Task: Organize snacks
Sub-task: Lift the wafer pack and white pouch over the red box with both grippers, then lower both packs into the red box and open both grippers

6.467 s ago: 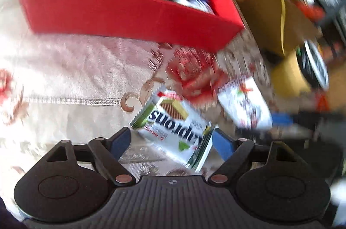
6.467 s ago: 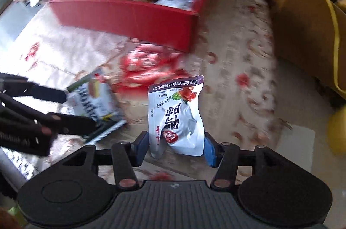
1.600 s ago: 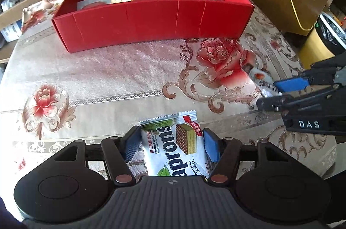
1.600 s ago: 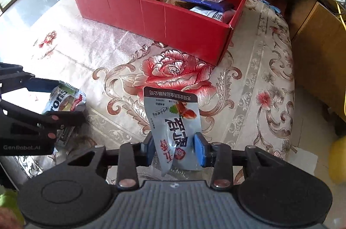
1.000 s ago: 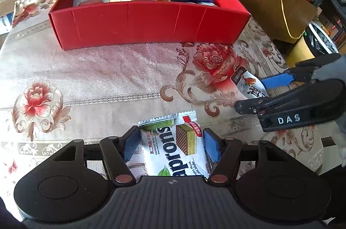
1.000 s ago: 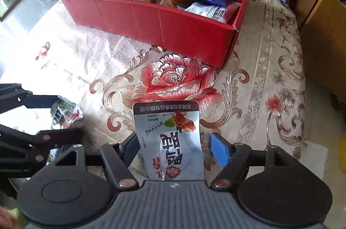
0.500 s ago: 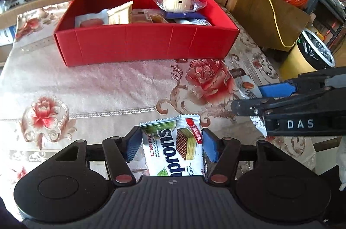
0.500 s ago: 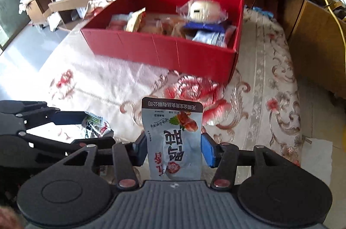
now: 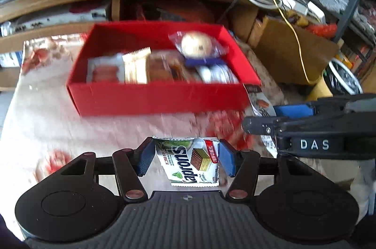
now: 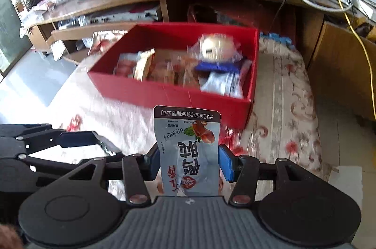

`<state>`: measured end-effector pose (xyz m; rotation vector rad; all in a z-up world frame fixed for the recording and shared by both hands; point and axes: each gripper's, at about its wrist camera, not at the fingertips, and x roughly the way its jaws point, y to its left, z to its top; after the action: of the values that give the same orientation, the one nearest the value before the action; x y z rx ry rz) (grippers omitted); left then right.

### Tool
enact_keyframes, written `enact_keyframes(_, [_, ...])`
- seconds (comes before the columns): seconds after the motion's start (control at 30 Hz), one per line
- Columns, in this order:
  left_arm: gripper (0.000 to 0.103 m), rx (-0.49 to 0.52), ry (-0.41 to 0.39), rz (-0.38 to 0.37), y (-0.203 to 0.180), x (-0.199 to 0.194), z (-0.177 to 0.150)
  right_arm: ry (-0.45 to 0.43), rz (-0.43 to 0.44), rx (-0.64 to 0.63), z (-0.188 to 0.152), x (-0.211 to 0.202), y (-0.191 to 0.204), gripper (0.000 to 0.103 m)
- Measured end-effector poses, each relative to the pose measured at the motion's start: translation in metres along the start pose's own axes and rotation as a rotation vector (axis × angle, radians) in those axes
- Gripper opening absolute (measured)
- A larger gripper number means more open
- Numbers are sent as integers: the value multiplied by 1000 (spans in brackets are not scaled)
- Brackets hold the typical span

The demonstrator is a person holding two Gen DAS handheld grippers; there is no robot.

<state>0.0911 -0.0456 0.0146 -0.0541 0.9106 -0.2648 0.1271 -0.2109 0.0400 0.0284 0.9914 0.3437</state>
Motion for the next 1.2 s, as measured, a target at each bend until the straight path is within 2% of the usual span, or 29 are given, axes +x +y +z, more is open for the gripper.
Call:
enact_keyframes(0.37, [65, -29, -96, -11, 8, 2, 55, -53, 5, 42, 39, 7, -9, 48])
enact_keyframes(0.63, [65, -39, -139, 25, 19, 22, 97, -88, 4, 85, 82, 30, -20, 48])
enact_keyframes(0.83, [65, -68, -122, 43, 33, 49, 112, -70, -9, 98, 102, 60, -26, 48])
enact_keyframes(1.2, [66, -87, -68, 59, 41, 81, 117, -17, -24, 66, 108, 95, -22, 50])
